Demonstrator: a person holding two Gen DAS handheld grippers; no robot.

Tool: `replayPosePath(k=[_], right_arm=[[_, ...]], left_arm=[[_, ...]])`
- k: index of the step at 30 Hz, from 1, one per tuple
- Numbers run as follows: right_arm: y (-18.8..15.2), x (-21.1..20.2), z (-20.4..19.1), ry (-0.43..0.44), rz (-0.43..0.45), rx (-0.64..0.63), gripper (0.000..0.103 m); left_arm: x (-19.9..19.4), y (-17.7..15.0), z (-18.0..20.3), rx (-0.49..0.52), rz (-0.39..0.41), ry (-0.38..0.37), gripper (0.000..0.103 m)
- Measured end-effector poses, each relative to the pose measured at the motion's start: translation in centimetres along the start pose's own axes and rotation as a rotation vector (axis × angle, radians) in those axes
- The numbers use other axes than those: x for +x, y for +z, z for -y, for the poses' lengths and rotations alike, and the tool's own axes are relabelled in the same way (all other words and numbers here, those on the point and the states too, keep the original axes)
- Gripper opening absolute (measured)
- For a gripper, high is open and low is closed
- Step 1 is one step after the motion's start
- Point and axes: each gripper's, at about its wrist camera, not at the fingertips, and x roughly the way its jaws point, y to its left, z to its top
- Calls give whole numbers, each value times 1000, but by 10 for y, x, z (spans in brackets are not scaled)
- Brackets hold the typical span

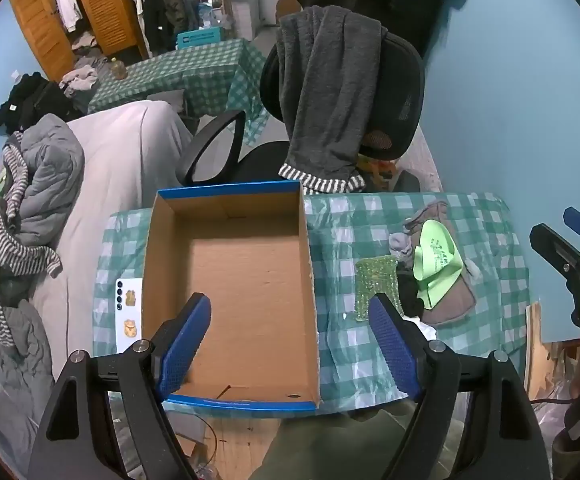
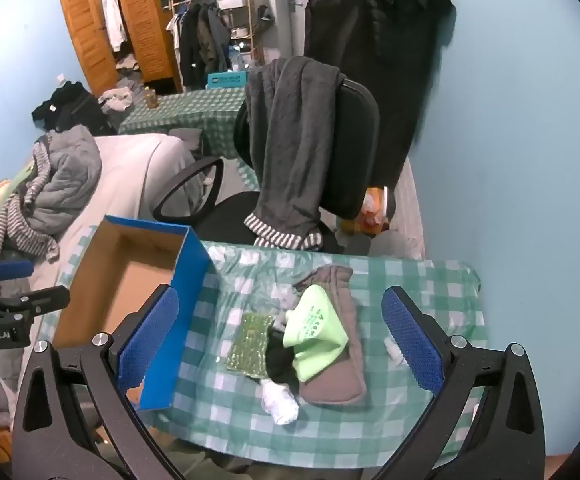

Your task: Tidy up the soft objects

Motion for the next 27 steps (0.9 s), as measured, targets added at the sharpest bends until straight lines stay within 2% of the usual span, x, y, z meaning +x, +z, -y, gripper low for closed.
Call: replayPosePath(k=[27], right_arm=[[1,5,8,25,-4,1,101]], left_arm=[[2,0,5,-10,9,53,82]])
